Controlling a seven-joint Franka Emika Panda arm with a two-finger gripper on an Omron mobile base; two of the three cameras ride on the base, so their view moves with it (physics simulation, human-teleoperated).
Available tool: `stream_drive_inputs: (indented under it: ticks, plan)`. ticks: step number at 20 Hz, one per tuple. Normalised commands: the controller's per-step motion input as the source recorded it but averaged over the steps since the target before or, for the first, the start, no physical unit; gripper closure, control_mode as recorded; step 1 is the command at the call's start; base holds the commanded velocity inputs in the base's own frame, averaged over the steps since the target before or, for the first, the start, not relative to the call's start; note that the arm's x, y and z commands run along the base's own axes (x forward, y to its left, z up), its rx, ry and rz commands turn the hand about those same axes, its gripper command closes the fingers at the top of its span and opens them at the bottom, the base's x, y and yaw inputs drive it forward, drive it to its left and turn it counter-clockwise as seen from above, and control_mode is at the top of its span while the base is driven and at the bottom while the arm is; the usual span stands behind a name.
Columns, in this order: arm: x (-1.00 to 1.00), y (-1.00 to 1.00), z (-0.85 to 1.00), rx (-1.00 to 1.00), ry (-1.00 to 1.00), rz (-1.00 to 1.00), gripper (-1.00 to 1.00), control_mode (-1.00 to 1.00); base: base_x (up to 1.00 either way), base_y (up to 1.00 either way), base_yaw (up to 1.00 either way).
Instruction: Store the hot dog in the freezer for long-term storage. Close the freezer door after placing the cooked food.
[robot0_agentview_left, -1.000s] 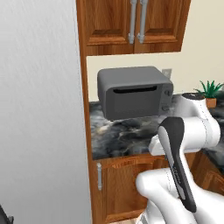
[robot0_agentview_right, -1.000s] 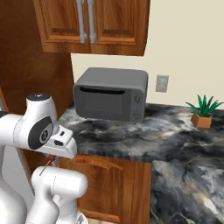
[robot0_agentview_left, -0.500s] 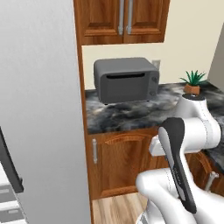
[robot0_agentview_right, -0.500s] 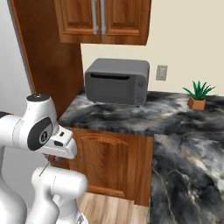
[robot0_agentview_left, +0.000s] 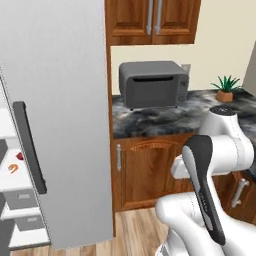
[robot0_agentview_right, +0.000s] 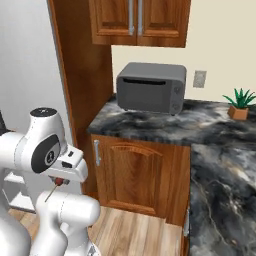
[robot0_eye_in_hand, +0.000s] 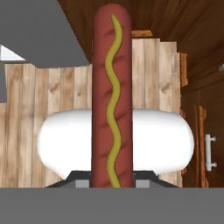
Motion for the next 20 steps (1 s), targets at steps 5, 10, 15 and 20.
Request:
stream_drive_inputs:
  ticks: [5, 10, 15, 20]
  plan:
    - [0.00, 0.00, 0.00, 0.00, 0.00, 0.00, 1.00, 1.00, 0.00, 0.47, 0.27]
    - [0.00, 0.00, 0.00, 0.00, 0.00, 0.00, 1.00, 1.00, 0.05, 0.61, 0.43]
    - [0.00, 0.00, 0.00, 0.00, 0.00, 0.00, 1.00, 1.00, 0.16, 0.52, 0.48]
    - [0.00, 0.00, 0.00, 0.00, 0.00, 0.00, 1.00, 1.00, 0.22, 0.41, 0.45]
